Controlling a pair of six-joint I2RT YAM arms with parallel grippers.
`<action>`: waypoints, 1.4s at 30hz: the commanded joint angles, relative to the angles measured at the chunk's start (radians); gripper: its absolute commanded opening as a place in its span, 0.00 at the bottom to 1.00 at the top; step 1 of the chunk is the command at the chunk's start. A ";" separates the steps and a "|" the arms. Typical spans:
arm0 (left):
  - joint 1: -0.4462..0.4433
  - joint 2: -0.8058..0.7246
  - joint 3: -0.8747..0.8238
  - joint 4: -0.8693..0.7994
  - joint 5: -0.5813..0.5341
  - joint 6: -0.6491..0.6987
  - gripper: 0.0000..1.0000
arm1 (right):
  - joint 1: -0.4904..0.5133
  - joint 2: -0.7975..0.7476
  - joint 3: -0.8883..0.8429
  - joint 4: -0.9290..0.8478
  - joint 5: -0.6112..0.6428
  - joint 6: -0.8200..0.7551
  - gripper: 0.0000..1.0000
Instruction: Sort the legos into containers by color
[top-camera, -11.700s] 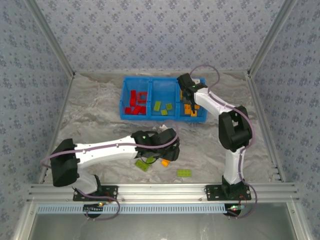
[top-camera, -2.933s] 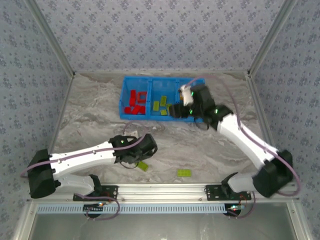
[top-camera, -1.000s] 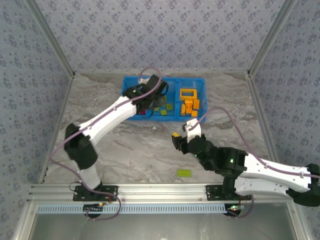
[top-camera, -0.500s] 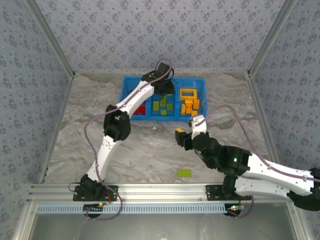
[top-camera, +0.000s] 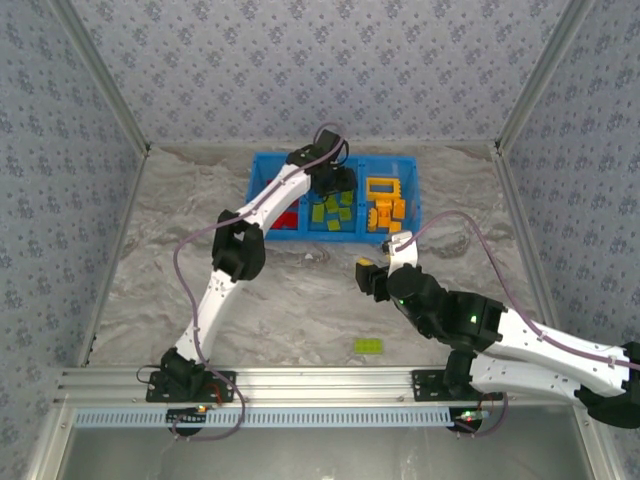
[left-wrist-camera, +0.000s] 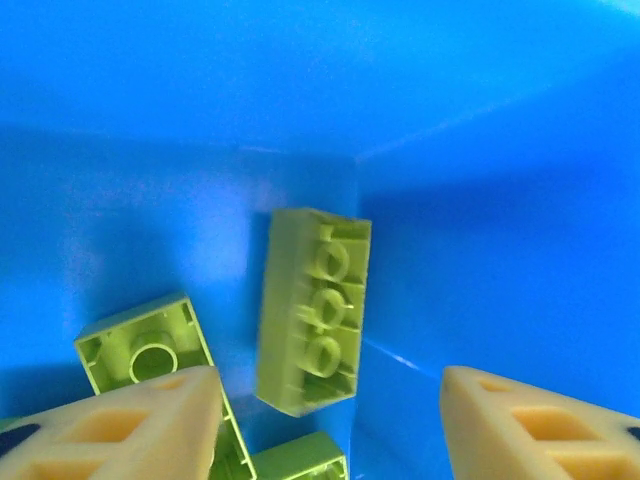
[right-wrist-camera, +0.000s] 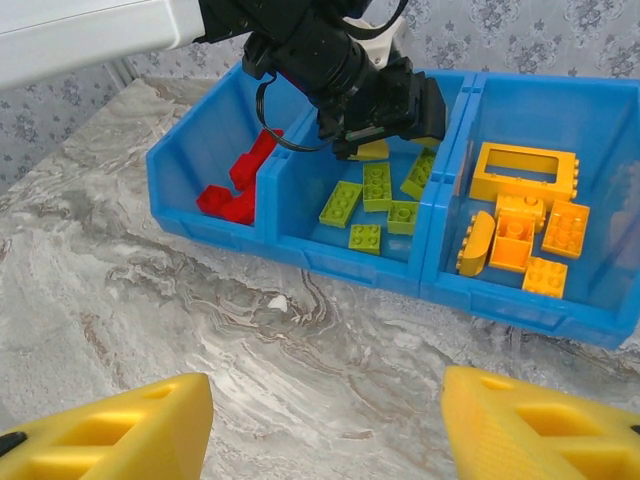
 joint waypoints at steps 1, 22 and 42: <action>-0.030 -0.030 0.039 -0.027 0.019 0.004 0.64 | -0.010 -0.008 -0.006 -0.022 -0.018 0.025 0.65; -0.116 -0.631 -0.366 0.026 -0.142 0.043 0.71 | -0.003 0.076 0.132 -0.467 -0.008 0.448 0.66; -0.544 -1.594 -1.425 0.090 -0.317 0.060 0.77 | 0.038 0.374 0.074 -0.533 -0.517 1.570 0.72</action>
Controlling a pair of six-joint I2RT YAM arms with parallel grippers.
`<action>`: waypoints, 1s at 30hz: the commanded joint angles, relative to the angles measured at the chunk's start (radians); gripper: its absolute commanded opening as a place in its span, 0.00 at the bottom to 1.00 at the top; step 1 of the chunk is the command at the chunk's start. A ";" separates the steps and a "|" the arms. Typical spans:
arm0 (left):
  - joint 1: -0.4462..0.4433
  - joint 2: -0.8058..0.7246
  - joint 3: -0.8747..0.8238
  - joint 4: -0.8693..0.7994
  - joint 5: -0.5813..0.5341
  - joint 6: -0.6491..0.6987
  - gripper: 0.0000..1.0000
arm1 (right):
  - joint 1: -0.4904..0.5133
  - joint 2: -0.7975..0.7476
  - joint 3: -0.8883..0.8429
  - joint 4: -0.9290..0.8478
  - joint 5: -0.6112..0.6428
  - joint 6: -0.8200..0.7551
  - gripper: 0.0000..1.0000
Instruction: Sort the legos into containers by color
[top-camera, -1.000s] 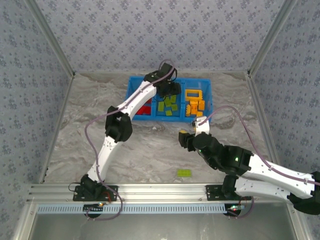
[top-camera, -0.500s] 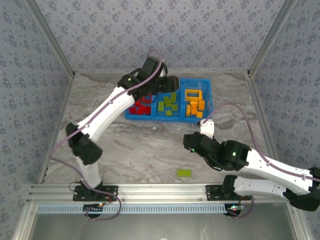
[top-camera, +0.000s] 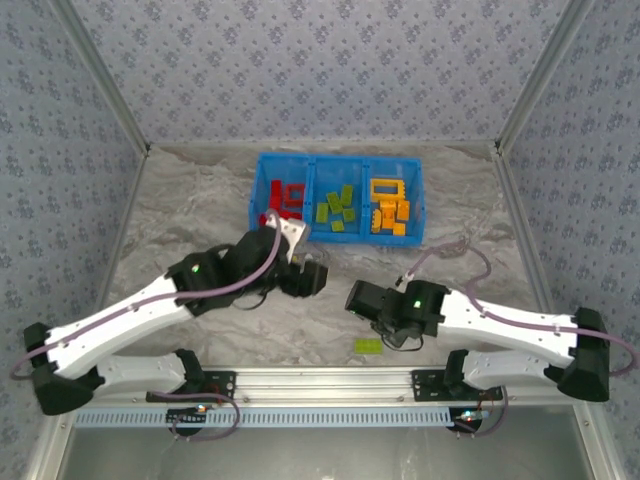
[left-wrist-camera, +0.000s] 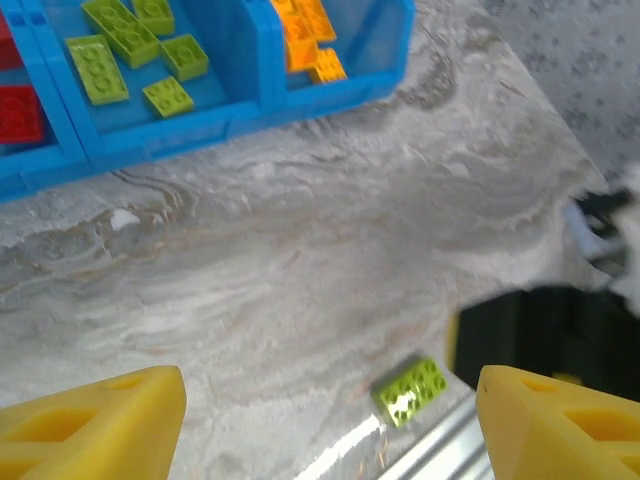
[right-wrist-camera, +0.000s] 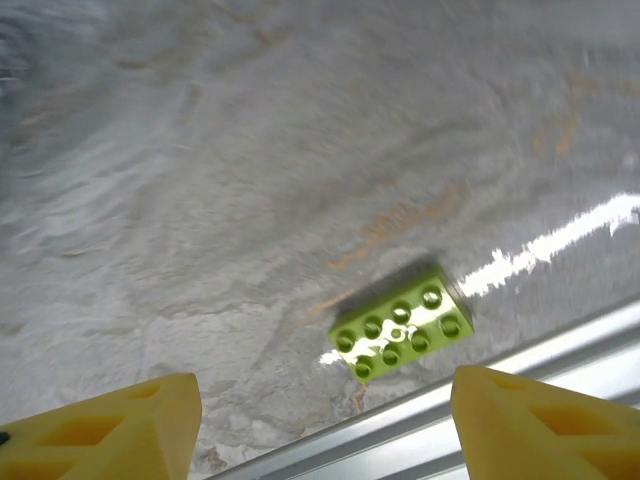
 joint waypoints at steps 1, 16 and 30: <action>-0.059 -0.103 -0.070 -0.053 -0.083 -0.050 0.77 | 0.001 0.048 -0.016 0.037 -0.096 0.256 0.73; -0.170 -0.256 -0.212 -0.100 -0.151 -0.092 0.77 | -0.060 0.150 -0.110 0.218 -0.156 0.405 0.81; -0.169 -0.261 -0.198 -0.079 -0.138 -0.092 0.77 | 0.024 0.120 -0.165 0.228 -0.177 0.558 0.81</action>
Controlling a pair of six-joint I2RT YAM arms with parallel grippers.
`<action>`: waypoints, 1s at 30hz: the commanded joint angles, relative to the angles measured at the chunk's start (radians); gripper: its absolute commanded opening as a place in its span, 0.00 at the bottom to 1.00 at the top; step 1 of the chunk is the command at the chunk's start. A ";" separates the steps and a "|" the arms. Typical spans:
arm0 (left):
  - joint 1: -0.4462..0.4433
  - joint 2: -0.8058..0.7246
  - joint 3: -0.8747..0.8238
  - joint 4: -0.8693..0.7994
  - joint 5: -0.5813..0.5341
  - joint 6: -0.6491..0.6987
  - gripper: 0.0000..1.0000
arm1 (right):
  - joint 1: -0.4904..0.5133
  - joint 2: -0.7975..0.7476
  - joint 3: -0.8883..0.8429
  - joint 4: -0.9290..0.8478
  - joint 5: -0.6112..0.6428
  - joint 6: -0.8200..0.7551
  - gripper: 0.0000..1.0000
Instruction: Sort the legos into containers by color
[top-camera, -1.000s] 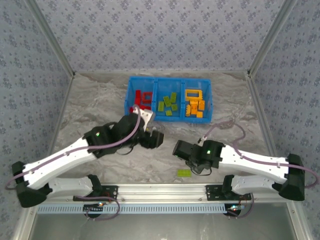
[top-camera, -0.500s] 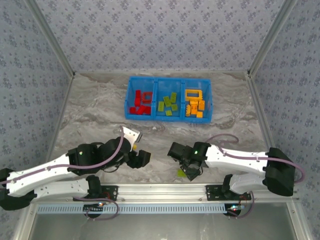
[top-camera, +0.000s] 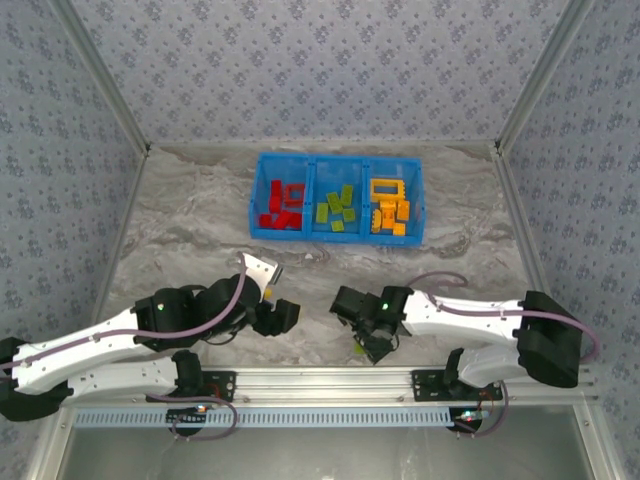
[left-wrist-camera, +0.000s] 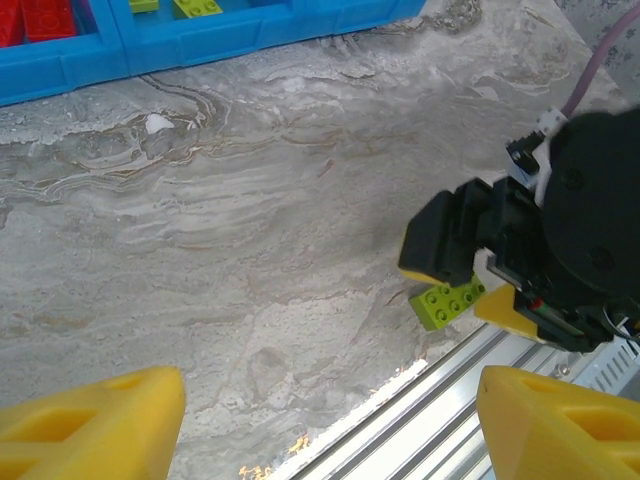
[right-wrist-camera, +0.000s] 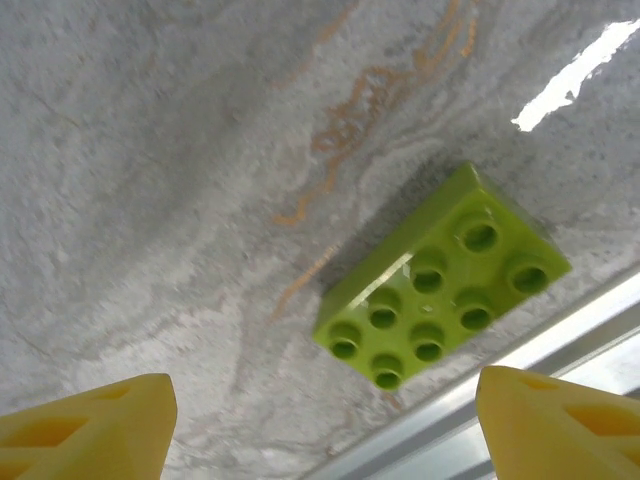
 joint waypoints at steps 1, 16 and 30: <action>-0.008 -0.008 0.017 0.016 -0.007 0.001 0.77 | 0.042 -0.045 -0.034 -0.050 0.020 0.353 0.81; -0.010 0.005 0.034 0.017 -0.006 0.001 0.77 | -0.052 0.052 -0.090 0.116 -0.018 0.285 0.79; -0.010 0.062 0.054 0.071 -0.006 0.009 0.77 | -0.101 0.152 -0.058 0.104 -0.004 0.197 0.49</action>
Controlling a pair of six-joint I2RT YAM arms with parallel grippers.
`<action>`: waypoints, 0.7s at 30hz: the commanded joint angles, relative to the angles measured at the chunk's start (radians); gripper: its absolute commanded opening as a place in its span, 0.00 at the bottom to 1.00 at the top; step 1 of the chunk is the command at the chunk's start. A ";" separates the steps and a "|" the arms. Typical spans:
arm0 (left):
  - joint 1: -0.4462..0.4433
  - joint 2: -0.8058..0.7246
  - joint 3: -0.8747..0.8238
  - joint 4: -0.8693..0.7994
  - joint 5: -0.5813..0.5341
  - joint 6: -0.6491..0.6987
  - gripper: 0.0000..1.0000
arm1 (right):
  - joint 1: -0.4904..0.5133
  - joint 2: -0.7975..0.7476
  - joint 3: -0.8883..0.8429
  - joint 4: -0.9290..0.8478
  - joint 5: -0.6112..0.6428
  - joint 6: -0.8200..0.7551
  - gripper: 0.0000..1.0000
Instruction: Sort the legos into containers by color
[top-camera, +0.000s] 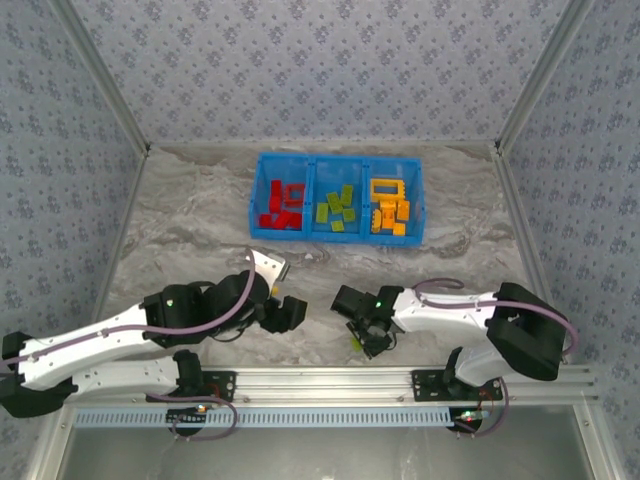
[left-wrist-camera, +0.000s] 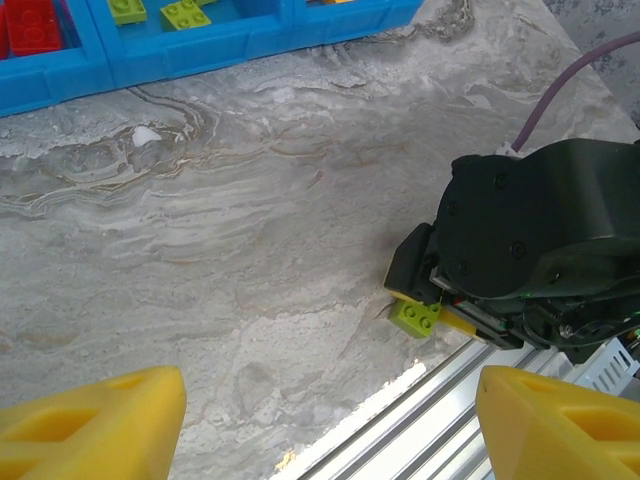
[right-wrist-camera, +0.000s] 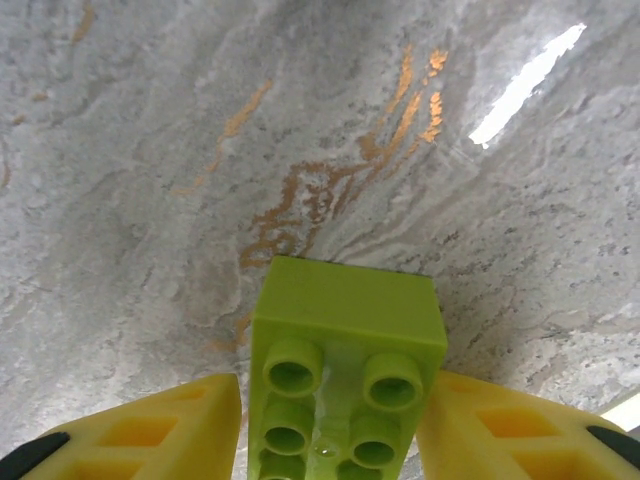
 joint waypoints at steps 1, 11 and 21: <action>-0.010 0.003 0.022 0.043 -0.006 0.009 0.77 | -0.011 0.035 0.003 -0.002 0.036 0.178 0.49; -0.009 0.009 0.008 0.076 -0.030 -0.024 0.76 | -0.015 0.076 -0.007 0.013 0.049 0.115 0.37; -0.008 0.032 0.021 0.066 -0.050 -0.009 0.76 | 0.000 0.066 0.027 -0.044 0.099 0.088 0.31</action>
